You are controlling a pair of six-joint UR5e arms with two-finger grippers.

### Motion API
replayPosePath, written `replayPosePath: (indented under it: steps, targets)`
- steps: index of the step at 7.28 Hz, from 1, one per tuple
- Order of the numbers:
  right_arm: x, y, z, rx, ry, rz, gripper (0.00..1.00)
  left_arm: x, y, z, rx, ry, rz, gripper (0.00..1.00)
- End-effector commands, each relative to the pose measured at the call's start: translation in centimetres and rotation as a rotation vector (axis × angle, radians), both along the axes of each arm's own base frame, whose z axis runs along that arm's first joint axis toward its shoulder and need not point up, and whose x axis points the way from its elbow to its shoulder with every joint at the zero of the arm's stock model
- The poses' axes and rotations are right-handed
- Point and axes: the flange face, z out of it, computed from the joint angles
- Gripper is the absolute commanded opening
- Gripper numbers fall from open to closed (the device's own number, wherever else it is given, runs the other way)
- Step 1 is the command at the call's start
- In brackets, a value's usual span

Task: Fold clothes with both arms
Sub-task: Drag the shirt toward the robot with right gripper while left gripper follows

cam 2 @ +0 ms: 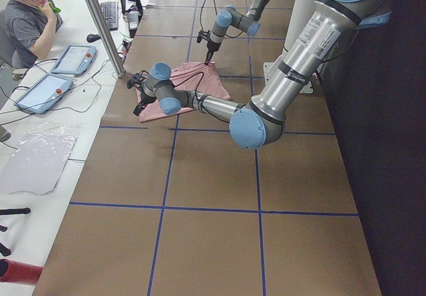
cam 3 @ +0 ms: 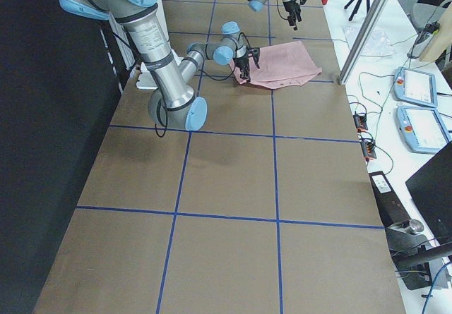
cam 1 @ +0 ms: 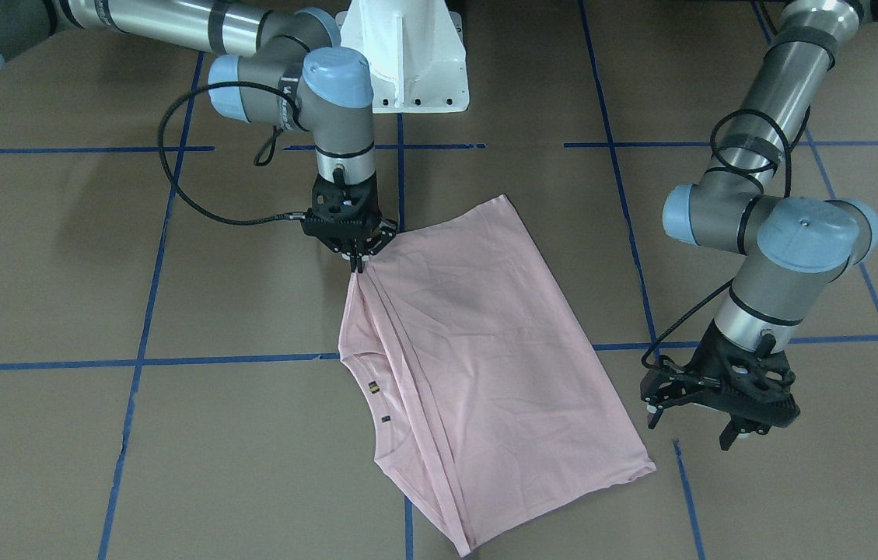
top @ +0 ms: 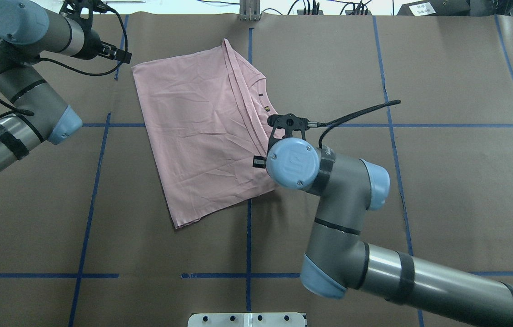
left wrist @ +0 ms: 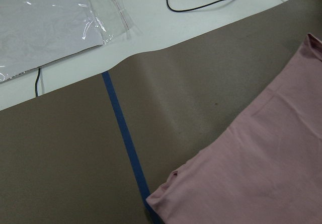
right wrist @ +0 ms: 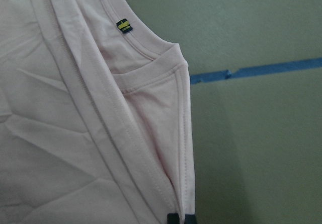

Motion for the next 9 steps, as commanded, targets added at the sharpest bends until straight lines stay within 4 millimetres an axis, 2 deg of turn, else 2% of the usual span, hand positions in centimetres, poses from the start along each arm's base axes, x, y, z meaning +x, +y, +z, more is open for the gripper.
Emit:
replayPosePath:
  steps: [1,2,3,4,5,6,7,8,9]
  targets:
    - [2.0,8.6,0.6,0.021,-0.066,0.041,0.00,2.2,2.9,-3.7,-0.060,0.084,-0.012,1.00]
    - [2.0,11.4,0.7,0.039,-0.076,0.038,0.00,3.6,5.5,-5.0,-0.101,0.117,-0.007,1.00]
    - [2.4,13.6,1.8,0.046,-0.071,0.038,0.00,4.9,9.6,-6.3,-0.124,0.173,0.011,1.00]
    - [2.4,15.0,2.4,0.061,-0.060,0.031,0.00,6.0,15.4,-6.4,-0.156,0.224,0.049,1.00]
    - [2.2,15.9,2.5,0.063,-0.066,0.042,0.00,6.1,21.1,-6.5,-0.181,0.266,0.079,1.00]
    - [2.2,16.1,2.5,0.066,-0.068,0.052,0.00,7.1,27.3,-6.2,-0.265,0.303,0.065,1.00]
    - [2.2,16.0,2.5,0.066,-0.068,0.053,0.00,7.7,32.5,-6.6,-0.361,0.309,0.035,1.00]
    - [2.2,16.0,2.6,0.066,-0.067,0.053,0.00,9.0,37.5,-8.2,-0.457,0.307,0.009,1.00]
    - [2.2,16.0,2.6,0.067,-0.066,0.055,0.00,11.3,40.9,-8.3,-0.575,0.306,-0.018,0.78]
